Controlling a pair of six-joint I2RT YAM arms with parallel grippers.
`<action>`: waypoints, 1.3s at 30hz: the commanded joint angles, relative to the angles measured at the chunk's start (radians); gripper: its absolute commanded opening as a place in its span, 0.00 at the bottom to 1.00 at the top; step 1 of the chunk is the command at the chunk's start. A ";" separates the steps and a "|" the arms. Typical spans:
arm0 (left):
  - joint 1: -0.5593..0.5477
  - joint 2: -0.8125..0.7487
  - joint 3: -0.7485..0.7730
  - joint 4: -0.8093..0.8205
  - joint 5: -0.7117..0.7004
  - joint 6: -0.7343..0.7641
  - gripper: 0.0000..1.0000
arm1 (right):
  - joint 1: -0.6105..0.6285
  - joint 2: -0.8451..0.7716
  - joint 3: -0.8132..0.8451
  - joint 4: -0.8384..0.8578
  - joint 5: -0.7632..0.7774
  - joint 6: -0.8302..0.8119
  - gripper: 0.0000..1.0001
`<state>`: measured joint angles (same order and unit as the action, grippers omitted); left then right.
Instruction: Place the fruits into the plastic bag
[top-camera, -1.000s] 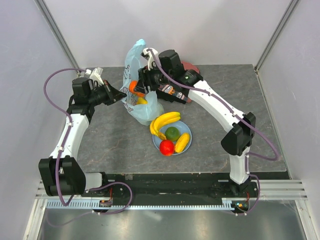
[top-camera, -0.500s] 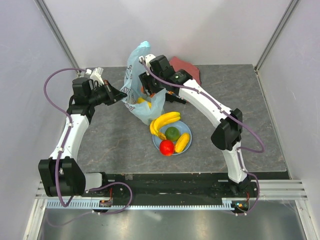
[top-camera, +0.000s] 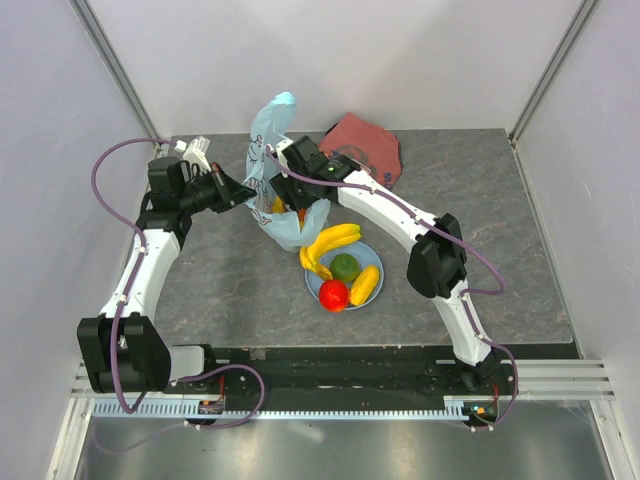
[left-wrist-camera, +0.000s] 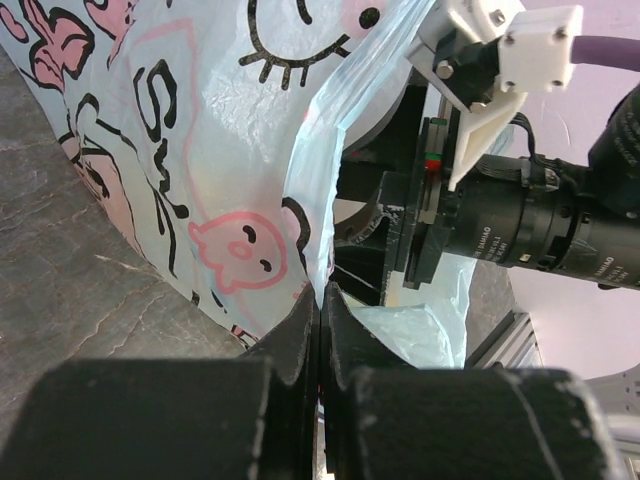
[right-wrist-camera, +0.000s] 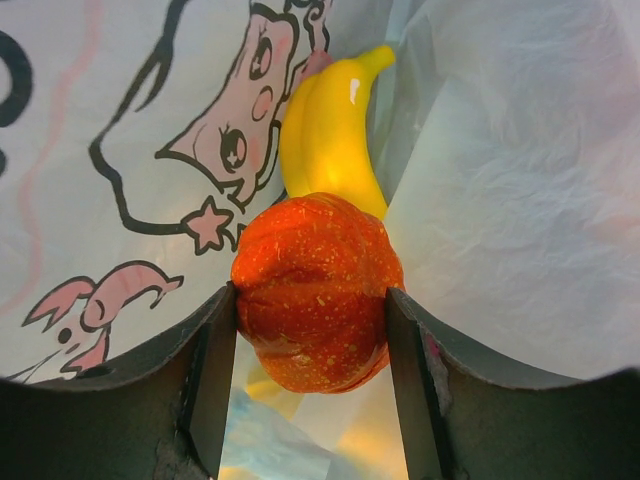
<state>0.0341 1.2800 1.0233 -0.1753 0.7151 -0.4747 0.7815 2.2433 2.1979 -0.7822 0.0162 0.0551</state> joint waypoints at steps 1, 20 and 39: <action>-0.005 -0.011 -0.006 0.048 0.006 -0.021 0.02 | -0.004 0.009 -0.006 0.006 0.018 -0.008 0.45; -0.005 -0.021 -0.009 0.048 0.000 -0.021 0.02 | -0.004 -0.037 -0.004 0.072 -0.137 0.026 0.80; -0.005 -0.024 -0.038 0.039 -0.065 -0.078 0.02 | -0.004 -0.487 -0.456 0.646 -0.398 0.135 0.79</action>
<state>0.0311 1.2797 0.9882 -0.1623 0.6758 -0.5148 0.7788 1.9007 1.8626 -0.4038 -0.2668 0.1532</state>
